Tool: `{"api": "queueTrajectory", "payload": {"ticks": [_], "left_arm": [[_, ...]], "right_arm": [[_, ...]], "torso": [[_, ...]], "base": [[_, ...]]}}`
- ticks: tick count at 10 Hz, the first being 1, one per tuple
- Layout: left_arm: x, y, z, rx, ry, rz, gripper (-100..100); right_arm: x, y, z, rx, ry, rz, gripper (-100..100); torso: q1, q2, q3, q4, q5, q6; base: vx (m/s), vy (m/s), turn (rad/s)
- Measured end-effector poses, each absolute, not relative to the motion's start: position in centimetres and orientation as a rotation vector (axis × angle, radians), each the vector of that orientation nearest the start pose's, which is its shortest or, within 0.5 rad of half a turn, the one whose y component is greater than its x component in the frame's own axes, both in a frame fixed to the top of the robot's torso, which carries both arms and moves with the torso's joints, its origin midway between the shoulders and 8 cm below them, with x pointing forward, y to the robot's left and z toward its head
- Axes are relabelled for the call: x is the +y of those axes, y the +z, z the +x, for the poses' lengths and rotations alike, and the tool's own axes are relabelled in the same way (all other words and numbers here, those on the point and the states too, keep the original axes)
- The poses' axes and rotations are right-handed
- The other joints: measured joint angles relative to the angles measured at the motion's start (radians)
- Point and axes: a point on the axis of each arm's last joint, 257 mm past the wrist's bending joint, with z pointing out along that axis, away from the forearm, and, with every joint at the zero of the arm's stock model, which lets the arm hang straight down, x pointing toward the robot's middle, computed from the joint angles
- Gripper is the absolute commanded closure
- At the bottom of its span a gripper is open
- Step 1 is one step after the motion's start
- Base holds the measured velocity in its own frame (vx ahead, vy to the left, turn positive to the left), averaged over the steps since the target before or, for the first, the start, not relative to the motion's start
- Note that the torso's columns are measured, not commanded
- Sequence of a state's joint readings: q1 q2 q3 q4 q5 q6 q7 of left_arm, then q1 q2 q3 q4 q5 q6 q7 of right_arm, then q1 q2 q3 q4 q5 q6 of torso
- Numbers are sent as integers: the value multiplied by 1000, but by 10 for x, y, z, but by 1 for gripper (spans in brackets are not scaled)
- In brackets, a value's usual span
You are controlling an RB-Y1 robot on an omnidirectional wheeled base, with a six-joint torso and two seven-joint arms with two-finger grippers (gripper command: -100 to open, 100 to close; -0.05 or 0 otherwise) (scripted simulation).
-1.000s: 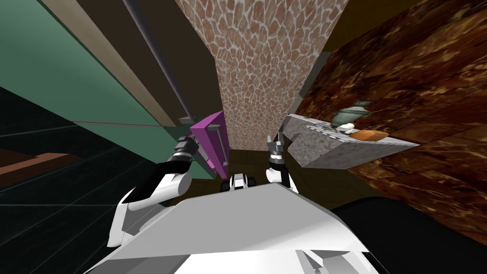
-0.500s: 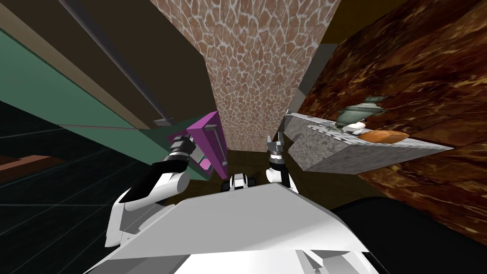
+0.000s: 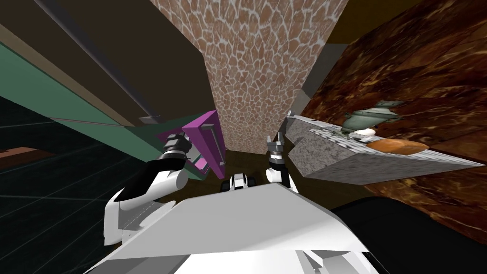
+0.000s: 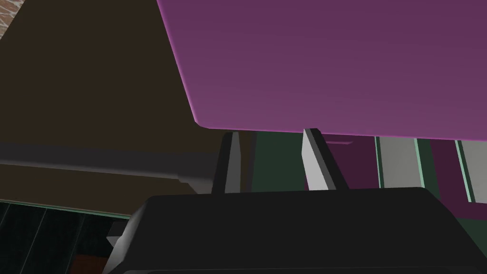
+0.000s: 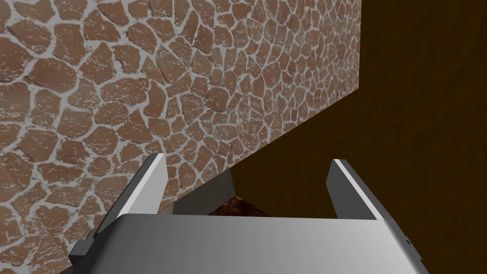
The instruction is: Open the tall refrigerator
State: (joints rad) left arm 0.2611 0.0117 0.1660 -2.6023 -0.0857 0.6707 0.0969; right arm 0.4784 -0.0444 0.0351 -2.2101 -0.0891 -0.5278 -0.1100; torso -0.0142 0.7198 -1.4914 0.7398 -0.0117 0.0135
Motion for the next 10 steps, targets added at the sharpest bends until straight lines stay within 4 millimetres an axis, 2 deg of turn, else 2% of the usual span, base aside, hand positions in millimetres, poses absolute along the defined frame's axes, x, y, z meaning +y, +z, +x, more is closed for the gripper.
{"api": "queueTrajectory", "payload": {"ticks": [3,4,6,10], "left_arm": [[350,5,401,890,-1000,-1213,100],[351,5,401,889,-998,-1215,-100],[351,-4,411,933,-973,-1196,-100],[359,-23,421,1011,-913,-1170,-100]], "right_arm": [[-274,5,355,579,1495,752,0],[-275,5,355,579,1494,751,0],[-275,5,355,579,1494,751,0],[-275,5,355,579,1494,751,0]], "torso": [[12,5,3,0,5,-6],[20,11,9,-1,10,-10],[28,7,9,-8,19,-12],[23,-5,1,-16,20,-9]], "base": [[31,-193,47],[-4,-36,17],[0,-16,-3],[12,-15,11]]}}
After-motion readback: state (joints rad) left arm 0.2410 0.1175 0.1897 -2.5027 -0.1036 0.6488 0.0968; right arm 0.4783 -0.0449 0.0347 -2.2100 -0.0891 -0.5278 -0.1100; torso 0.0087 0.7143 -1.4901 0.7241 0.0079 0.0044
